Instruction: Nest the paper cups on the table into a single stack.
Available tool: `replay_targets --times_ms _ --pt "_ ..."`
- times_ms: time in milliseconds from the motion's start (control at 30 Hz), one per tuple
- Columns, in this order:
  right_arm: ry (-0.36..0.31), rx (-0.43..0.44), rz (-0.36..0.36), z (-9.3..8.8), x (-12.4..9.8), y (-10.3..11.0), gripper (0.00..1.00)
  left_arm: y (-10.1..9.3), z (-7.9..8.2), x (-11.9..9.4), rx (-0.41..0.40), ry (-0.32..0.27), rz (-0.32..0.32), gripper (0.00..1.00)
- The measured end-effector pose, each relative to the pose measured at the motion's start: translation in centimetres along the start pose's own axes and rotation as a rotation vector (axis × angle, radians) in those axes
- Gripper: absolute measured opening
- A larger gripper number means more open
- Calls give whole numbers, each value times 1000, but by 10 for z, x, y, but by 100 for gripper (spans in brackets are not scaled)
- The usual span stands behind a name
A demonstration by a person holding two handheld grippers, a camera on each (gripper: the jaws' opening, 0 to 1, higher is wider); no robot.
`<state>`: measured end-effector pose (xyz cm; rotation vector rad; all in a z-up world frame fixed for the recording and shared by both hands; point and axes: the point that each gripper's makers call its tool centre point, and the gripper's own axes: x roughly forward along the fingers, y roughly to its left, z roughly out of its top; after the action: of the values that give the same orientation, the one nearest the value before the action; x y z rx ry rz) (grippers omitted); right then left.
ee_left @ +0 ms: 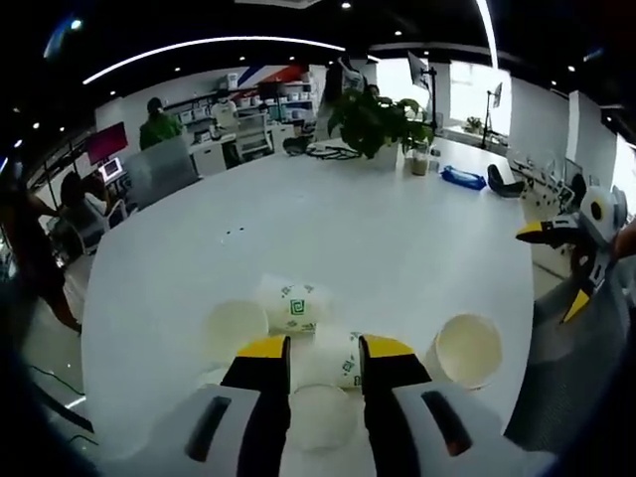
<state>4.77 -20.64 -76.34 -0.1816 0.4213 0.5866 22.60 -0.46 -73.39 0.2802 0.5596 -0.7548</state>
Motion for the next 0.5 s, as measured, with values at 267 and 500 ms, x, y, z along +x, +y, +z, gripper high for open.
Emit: replay_targets --times_ms 267,500 --pt "9 -5 -7 -1 0 -1 93 15 -5 7 22 31 4 25" --pt "16 -8 -14 -2 0 -2 92 32 -11 20 17 47 -13 23"
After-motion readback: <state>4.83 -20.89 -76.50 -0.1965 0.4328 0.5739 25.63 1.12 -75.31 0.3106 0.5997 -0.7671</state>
